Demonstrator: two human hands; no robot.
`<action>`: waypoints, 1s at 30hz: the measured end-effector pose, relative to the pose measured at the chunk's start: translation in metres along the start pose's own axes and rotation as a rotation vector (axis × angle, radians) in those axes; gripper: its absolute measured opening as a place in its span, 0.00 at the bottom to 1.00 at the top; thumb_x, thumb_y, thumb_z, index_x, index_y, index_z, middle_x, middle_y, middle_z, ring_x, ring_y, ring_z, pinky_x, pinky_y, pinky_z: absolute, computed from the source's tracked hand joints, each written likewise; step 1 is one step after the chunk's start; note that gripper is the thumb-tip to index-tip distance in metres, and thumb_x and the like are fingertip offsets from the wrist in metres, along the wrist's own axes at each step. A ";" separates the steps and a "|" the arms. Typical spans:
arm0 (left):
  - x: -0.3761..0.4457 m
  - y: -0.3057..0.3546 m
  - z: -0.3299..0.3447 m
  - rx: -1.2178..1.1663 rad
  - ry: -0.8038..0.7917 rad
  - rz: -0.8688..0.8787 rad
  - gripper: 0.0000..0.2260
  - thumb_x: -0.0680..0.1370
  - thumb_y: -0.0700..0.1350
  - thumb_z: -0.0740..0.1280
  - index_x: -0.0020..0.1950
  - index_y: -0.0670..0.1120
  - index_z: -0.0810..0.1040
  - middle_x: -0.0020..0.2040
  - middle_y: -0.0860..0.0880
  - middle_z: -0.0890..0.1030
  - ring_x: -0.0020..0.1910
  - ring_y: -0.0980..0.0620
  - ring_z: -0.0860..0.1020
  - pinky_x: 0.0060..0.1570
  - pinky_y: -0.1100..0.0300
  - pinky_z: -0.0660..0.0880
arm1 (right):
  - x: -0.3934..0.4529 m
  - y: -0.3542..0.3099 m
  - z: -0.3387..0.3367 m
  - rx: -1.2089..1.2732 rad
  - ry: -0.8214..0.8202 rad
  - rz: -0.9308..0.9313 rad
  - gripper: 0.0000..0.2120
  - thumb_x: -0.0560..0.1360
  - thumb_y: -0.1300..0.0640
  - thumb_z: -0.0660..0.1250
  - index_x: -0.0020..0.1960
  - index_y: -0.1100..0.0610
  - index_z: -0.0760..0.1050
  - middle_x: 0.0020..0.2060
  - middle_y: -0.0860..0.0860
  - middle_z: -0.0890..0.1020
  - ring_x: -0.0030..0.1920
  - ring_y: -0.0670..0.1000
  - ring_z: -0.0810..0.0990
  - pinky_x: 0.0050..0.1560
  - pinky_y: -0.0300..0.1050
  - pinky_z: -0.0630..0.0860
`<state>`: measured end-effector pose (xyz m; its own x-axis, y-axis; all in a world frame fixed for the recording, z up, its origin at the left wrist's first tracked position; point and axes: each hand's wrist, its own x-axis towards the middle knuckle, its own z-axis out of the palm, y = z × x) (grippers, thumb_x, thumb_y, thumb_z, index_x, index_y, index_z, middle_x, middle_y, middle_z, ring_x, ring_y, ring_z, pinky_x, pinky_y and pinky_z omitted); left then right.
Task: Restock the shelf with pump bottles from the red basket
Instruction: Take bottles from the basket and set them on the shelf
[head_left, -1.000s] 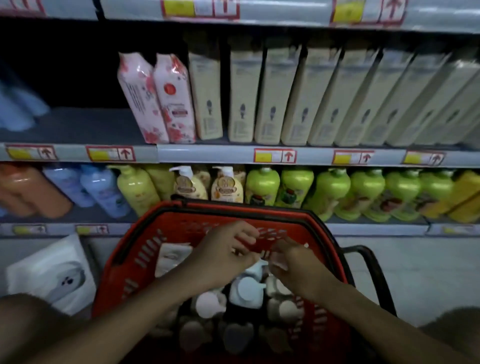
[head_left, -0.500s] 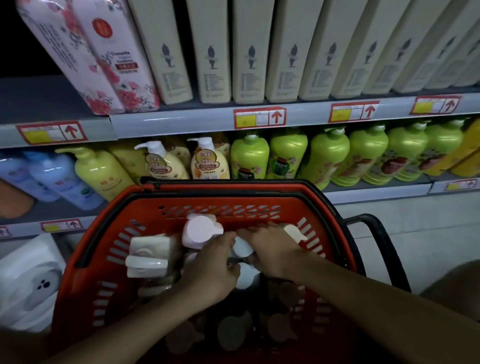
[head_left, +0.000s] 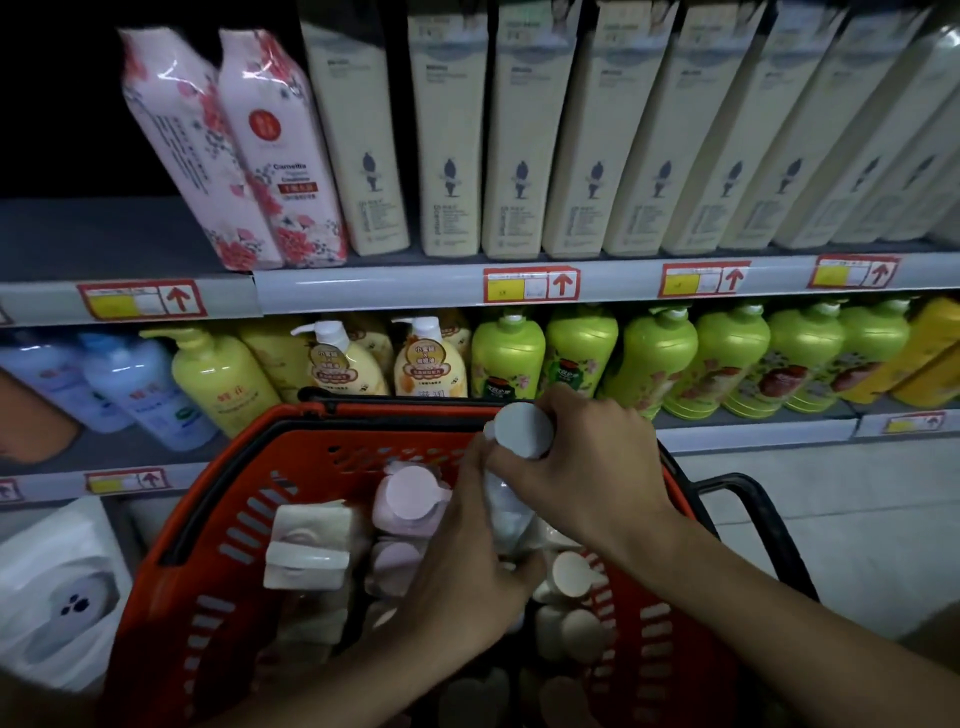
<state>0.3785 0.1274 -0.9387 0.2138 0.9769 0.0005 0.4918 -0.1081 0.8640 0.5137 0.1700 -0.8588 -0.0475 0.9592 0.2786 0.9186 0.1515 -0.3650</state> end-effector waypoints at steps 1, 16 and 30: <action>0.002 0.002 0.001 -0.058 0.035 0.006 0.46 0.72 0.45 0.77 0.81 0.47 0.53 0.69 0.68 0.67 0.65 0.80 0.64 0.57 0.84 0.61 | -0.002 -0.007 -0.005 0.018 0.012 0.015 0.28 0.64 0.28 0.60 0.40 0.54 0.73 0.30 0.51 0.79 0.33 0.57 0.79 0.31 0.48 0.75; 0.055 0.069 -0.106 -0.557 0.201 -0.062 0.28 0.54 0.54 0.81 0.53 0.60 0.80 0.45 0.52 0.88 0.42 0.52 0.87 0.36 0.59 0.81 | 0.014 -0.008 -0.045 0.844 -0.273 0.215 0.23 0.69 0.34 0.69 0.58 0.45 0.80 0.45 0.51 0.86 0.45 0.49 0.85 0.48 0.48 0.81; 0.047 0.066 -0.138 -0.207 0.005 0.047 0.38 0.64 0.63 0.77 0.72 0.68 0.66 0.63 0.60 0.81 0.58 0.59 0.82 0.56 0.51 0.82 | 0.012 -0.015 -0.021 1.301 -0.313 0.247 0.23 0.67 0.57 0.79 0.61 0.47 0.81 0.58 0.54 0.86 0.58 0.58 0.85 0.54 0.53 0.83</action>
<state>0.3044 0.1917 -0.8121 0.2277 0.9727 0.0454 0.2972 -0.1138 0.9480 0.5074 0.1747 -0.8314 -0.1830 0.9811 -0.0631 -0.1077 -0.0838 -0.9906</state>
